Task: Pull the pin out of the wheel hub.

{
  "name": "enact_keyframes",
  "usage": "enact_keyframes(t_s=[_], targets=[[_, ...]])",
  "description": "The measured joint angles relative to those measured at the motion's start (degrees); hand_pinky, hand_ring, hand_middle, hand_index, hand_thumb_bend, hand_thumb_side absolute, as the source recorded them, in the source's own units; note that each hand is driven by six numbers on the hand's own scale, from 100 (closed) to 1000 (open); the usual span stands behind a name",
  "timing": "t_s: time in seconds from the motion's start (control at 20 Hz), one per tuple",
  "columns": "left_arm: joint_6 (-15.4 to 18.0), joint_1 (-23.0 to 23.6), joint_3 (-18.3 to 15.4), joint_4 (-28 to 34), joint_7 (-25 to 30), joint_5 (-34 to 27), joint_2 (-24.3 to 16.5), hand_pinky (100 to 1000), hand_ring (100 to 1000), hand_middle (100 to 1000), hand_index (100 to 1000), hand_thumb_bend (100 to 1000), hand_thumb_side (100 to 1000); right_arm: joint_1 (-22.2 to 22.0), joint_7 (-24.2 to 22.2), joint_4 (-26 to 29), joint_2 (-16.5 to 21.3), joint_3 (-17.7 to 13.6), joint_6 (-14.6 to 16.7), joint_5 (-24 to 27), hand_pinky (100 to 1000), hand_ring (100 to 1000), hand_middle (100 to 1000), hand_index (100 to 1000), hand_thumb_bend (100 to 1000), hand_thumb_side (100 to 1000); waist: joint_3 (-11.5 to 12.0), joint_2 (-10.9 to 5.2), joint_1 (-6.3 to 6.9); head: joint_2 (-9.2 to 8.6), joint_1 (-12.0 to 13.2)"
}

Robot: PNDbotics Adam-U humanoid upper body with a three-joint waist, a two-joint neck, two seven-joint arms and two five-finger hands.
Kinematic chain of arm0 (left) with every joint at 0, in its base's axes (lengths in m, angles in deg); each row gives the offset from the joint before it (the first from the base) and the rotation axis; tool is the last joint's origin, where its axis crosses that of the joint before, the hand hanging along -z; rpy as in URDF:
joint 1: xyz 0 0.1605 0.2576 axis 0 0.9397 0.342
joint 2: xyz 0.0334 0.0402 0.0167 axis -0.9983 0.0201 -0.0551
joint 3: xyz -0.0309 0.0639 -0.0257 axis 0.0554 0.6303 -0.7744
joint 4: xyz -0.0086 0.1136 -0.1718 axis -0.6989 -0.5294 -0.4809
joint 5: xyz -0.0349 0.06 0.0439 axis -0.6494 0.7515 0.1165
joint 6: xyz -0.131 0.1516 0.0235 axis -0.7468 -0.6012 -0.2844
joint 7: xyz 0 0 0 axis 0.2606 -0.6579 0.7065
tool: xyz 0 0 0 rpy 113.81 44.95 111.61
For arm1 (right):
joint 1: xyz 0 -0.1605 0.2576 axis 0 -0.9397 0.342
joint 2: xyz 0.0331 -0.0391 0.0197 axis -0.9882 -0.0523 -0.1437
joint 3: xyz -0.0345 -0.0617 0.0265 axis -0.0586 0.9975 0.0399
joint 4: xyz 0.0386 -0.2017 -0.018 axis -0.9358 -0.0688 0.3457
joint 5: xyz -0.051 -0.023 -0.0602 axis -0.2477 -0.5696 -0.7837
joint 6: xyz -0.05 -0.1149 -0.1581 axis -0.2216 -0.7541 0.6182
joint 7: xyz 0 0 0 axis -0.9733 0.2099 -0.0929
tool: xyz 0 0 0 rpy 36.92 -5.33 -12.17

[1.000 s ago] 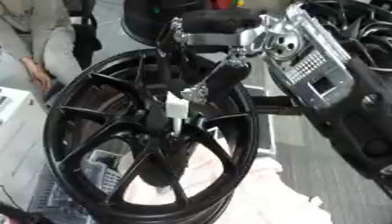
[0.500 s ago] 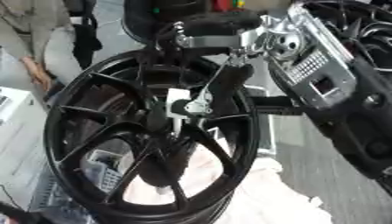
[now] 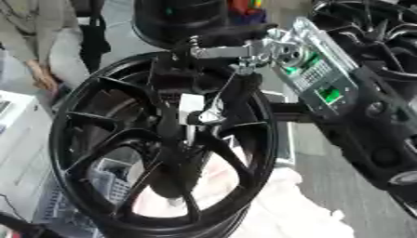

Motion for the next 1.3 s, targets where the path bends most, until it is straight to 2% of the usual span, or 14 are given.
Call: enact_keyframes(t_s=[0.25, 0.6, 1.3], targets=[[0.0, -0.01, 0.0, 0.0, 0.01, 0.0, 0.0, 813, 612, 730, 776, 223, 448, -0.31, 1.11, -2.62, -1.34, 0.01, 0.13, -2.58, 670, 754, 782, 933, 364, 266, 0.01, 0.02, 0.02, 0.0, -0.1], [-0.01, -0.01, 0.0, 0.0, 0.01, 0.0, 0.01, 812, 611, 729, 776, 224, 448, -0.81, 1.37, -3.32, -2.28, 0.42, 0.25, -3.81, 620, 683, 706, 897, 336, 248, -0.05, 0.08, 0.2, 0.0, -0.24], [-0.01, -0.01, 0.0, 0.0, 0.03, 0.0, 0.01, 814, 610, 729, 776, 224, 450, -1.8, 1.15, -5.43, -3.87, 1.09, 1.07, -4.89, 571, 616, 640, 821, 273, 201, -0.11, 0.23, 0.24, 0.0, -0.25]])
